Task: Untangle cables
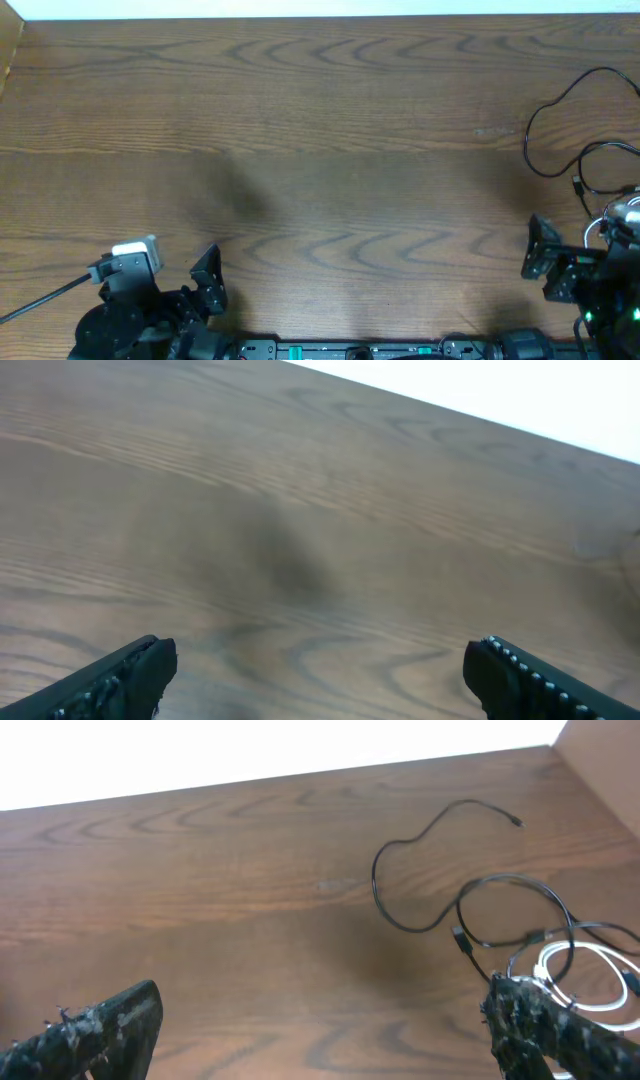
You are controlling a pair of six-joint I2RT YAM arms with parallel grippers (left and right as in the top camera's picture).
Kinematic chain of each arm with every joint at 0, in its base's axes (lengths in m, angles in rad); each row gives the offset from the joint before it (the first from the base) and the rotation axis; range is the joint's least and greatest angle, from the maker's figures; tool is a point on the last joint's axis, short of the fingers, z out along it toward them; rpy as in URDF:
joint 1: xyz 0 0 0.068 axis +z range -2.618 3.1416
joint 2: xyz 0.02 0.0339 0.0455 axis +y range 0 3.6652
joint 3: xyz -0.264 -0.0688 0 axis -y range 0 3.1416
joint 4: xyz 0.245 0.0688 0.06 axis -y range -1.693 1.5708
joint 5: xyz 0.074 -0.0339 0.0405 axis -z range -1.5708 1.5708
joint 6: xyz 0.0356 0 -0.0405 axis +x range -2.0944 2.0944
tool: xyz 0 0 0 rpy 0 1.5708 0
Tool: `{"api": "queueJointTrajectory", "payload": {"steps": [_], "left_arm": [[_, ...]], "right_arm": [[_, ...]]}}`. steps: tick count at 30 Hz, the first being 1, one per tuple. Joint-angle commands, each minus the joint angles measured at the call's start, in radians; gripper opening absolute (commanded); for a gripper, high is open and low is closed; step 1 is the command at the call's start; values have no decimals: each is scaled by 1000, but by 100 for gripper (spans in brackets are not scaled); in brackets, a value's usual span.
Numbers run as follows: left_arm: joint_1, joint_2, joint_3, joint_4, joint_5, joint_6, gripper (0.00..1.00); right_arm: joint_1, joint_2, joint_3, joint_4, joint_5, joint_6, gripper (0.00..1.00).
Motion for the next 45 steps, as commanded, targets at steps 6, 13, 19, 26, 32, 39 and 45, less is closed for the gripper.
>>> {"api": "queueJointTrajectory", "payload": {"steps": [6, 13, 19, 26, 32, 39, 45], "left_arm": [[0, 2, 6, -17, -23, 12, 97], [0, 2, 6, -17, -23, 12, 97], [0, 2, 6, -17, -23, 12, 97], [0, 2, 6, -17, -23, 12, 97], [0, 2, 6, -17, -23, 12, 97], [0, 2, 6, -17, -23, 12, 97], [0, 2, 6, -17, -23, 12, 97]], "right_arm": [[4, 0, 2, -151, -6, -18, 99], [4, 0, 2, -296, -6, -18, 99], [4, 0, 2, -295, -6, -18, 99], [3, -2, -3, -286, 2, -25, 99], [4, -39, -40, -117, 24, -63, 99], [4, -225, -313, 252, 16, -93, 99], [4, -405, -574, 539, -3, -93, 99]]}}
